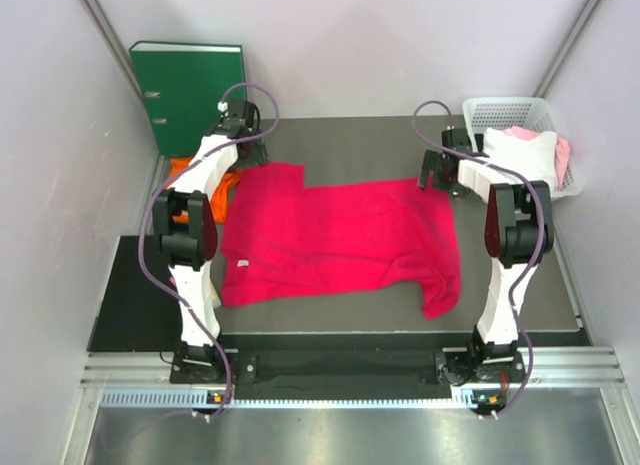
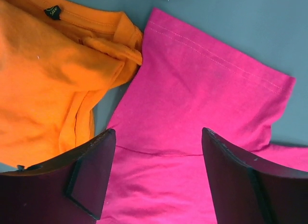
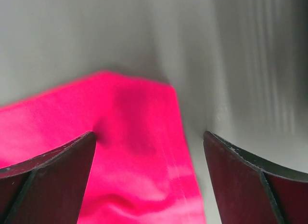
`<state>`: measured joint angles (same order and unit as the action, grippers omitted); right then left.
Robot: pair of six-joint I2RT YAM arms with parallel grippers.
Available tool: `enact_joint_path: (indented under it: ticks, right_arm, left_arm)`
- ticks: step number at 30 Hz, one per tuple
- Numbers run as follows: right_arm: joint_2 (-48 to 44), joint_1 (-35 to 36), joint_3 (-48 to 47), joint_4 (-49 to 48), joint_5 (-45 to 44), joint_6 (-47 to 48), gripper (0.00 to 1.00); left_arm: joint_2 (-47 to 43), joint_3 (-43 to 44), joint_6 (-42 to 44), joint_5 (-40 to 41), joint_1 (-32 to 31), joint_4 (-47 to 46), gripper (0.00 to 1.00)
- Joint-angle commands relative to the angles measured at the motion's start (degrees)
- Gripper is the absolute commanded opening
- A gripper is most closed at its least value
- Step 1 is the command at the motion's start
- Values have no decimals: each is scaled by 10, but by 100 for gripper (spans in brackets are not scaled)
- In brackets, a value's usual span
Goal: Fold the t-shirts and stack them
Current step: Flatten out the tshirt
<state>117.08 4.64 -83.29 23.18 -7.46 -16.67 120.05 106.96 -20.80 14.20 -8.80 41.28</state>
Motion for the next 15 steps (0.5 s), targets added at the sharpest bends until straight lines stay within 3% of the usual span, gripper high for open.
enact_joint_path:
  ticks: [1, 2, 3, 4, 6, 7, 15]
  right_arm:
    - [33, -5, -47, -38, -4, -17, 91]
    - [40, -3, -52, -35, -4, -18, 84]
    - [46, -3, -58, -33, 0, -17, 65]
    - [60, -3, -77, -24, 0, -17, 21]
    - [68, -3, -86, -11, 8, -16, 5]
    - [68, -3, -88, -11, 8, -14, 0]
    - [25, -21, -72, 4, -34, -11, 0]
  left_arm:
    - [21, 41, 1, -21, 10, -23, 76]
    - [28, 47, 1, -27, 11, -22, 75]
    - [34, 58, 3, -34, 12, -21, 76]
    - [49, 64, 2, -42, 12, -20, 77]
    - [62, 81, 3, -51, 12, -17, 79]
    - [75, 85, 2, -55, 12, -17, 79]
    - [131, 142, -3, -80, 13, -1, 77]
